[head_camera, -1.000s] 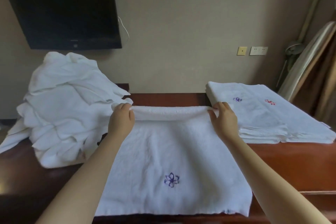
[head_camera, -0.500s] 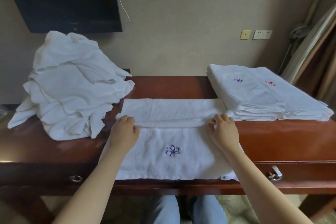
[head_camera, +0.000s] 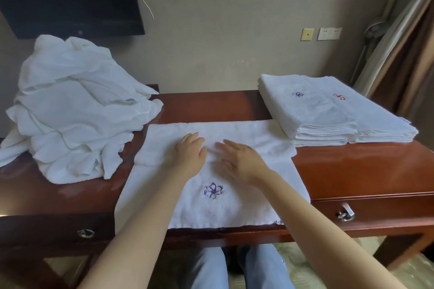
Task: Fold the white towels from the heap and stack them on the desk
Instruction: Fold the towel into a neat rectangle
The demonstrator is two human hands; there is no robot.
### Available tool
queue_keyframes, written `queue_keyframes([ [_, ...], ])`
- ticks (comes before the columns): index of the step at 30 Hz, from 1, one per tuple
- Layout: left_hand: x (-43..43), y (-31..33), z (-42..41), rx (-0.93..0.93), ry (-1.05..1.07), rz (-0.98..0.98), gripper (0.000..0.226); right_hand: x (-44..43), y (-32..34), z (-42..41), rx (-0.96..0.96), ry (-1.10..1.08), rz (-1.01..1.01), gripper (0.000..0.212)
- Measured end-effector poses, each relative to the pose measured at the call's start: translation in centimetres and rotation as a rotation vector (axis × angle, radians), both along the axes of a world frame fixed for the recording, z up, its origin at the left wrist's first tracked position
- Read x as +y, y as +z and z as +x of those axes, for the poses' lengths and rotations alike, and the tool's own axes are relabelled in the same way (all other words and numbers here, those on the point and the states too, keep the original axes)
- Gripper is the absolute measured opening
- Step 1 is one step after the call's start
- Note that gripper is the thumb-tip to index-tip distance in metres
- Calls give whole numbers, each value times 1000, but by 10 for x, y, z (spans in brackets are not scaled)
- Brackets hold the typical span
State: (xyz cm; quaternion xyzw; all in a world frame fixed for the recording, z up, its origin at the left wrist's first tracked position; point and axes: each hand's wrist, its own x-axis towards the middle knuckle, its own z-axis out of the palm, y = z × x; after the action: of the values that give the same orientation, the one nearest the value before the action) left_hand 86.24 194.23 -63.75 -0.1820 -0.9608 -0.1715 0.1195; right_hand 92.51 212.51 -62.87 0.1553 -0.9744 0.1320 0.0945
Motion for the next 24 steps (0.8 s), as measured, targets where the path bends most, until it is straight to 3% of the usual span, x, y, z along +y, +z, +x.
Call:
queue_keyframes([
  [3,-6,-22,-2,-38,59,-141,46,5,-17,4,-72,-46,82,55],
  [10,-6,-29,-7,-53,68,-182,50,54,-21,23,-128,-388,106,60],
  [19,-6,-28,-7,-70,70,-193,54,80,-7,28,214,-585,67,20],
  [24,-6,-26,-4,-72,74,-187,54,76,-9,30,391,-484,120,12],
])
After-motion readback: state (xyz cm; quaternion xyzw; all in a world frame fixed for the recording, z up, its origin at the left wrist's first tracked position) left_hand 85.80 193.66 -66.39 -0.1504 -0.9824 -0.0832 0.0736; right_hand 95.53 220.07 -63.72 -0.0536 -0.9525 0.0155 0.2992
